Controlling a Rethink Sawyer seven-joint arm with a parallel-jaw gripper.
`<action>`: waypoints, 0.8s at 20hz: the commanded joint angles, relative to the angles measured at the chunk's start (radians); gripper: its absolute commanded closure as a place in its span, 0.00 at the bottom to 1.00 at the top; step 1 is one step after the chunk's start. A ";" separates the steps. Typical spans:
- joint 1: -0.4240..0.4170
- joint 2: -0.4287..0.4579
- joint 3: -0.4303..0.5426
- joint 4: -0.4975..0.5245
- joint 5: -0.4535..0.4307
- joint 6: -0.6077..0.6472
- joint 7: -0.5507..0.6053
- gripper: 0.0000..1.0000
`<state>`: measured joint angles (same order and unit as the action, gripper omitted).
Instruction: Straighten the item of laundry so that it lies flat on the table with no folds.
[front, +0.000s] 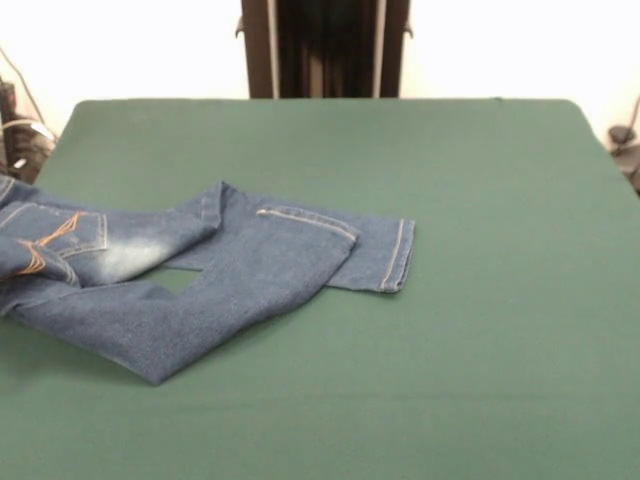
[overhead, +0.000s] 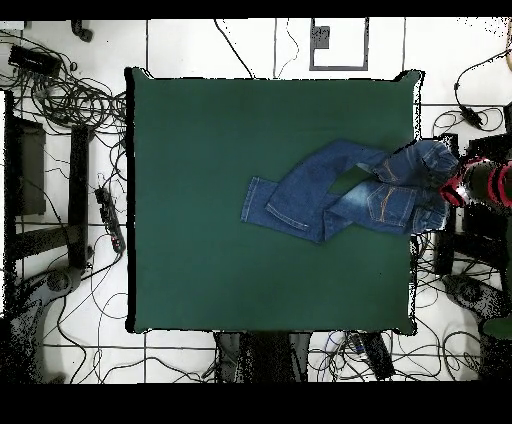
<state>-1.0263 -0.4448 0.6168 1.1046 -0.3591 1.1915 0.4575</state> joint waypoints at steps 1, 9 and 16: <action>0.119 -0.134 0.015 0.120 0.009 -0.022 0.095 0.00; 0.215 -0.243 -0.041 0.186 0.054 -0.075 0.317 0.00; 0.290 -0.302 -0.109 0.213 0.102 -0.095 0.418 0.00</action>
<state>-0.8348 -0.6906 0.5614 1.1479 -0.3060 1.1545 0.5065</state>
